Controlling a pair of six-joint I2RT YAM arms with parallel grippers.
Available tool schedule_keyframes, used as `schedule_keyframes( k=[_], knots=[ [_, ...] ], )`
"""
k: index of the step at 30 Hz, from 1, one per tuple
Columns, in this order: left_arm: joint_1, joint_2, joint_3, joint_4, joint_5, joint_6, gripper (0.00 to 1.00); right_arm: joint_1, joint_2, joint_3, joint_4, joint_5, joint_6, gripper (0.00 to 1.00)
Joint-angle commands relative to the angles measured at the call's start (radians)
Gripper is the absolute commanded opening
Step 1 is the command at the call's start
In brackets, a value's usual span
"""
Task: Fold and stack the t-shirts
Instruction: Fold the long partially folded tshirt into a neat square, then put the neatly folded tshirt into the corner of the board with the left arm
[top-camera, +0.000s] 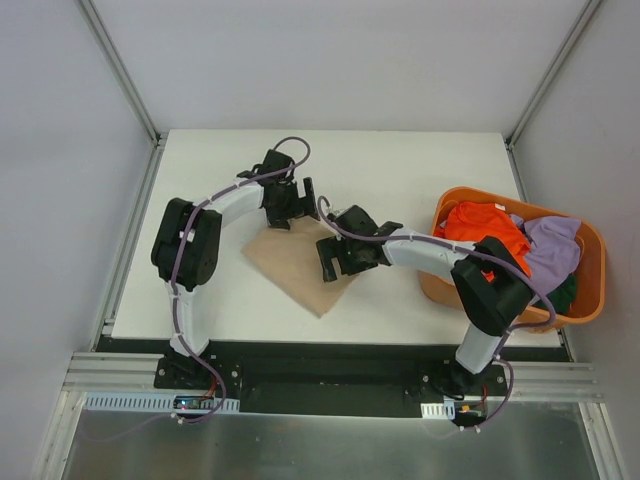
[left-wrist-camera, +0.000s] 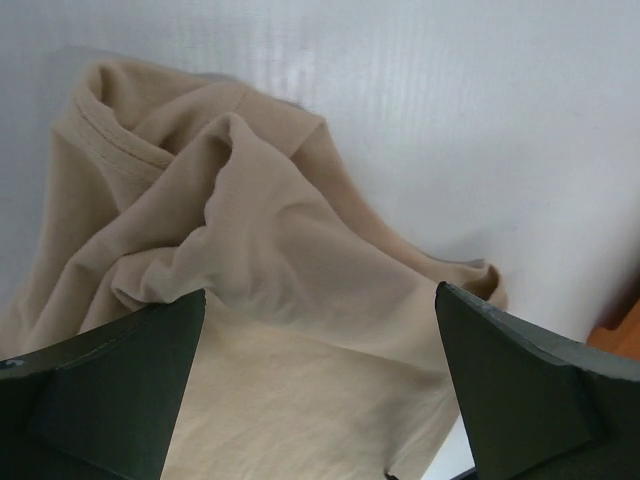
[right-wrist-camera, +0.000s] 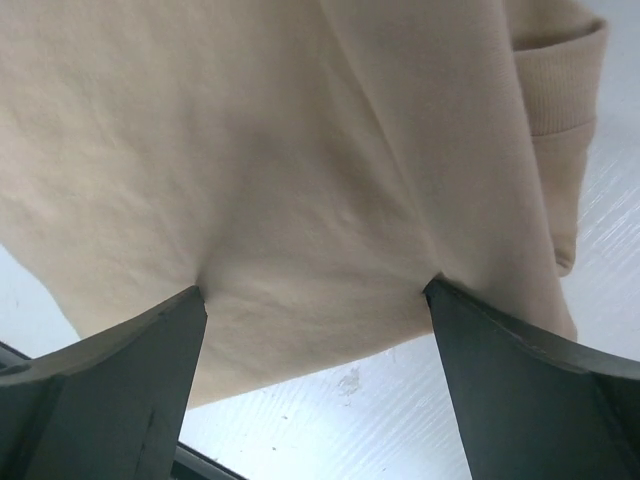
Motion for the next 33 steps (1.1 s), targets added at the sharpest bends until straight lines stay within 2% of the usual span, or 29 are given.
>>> schedule_keyframes(
  k=[1, 5, 8, 10, 14, 17, 22, 25, 29, 33],
  knots=[
    [0.035, 0.01, -0.013, -0.113, -0.136, -0.003, 0.99, -0.042, 0.042, 0.051, -0.05, 0.04, -0.063, 0.96],
    [0.032, -0.154, -0.208, -0.112, -0.111, -0.039, 0.99, -0.08, 0.057, 0.124, -0.059, 0.026, -0.15, 0.96],
    [0.027, -0.313, -0.337, -0.112, -0.106, -0.011, 0.99, -0.072, 0.03, 0.251, -0.186, 0.049, -0.189, 0.96],
    [0.027, -0.444, -0.392, -0.113, -0.094, 0.016, 0.99, -0.042, -0.039, 0.279, -0.243, 0.069, -0.199, 0.96],
    [0.027, -0.665, -0.445, -0.11, -0.103, 0.027, 0.99, 0.024, -0.242, 0.23, -0.233, 0.066, -0.196, 0.96],
    [0.027, -0.739, -0.486, -0.089, -0.157, 0.012, 0.99, 0.05, -0.381, 0.117, -0.17, 0.037, -0.146, 0.95],
    [0.027, -0.684, -0.489, 0.017, -0.005, 0.015, 0.99, 0.061, -0.549, -0.07, -0.118, -0.009, -0.062, 0.96],
    [0.027, -0.601, -0.465, 0.057, -0.05, 0.026, 0.99, 0.07, -0.604, -0.145, -0.116, 0.0, -0.029, 0.96],
    [0.036, -0.468, -0.416, 0.066, -0.2, 0.015, 0.99, 0.072, -0.675, -0.213, -0.151, 0.067, 0.004, 0.96],
    [0.043, -0.34, -0.37, 0.071, -0.238, 0.016, 0.99, 0.069, -0.734, -0.241, -0.205, 0.138, 0.023, 0.96]
  ],
)
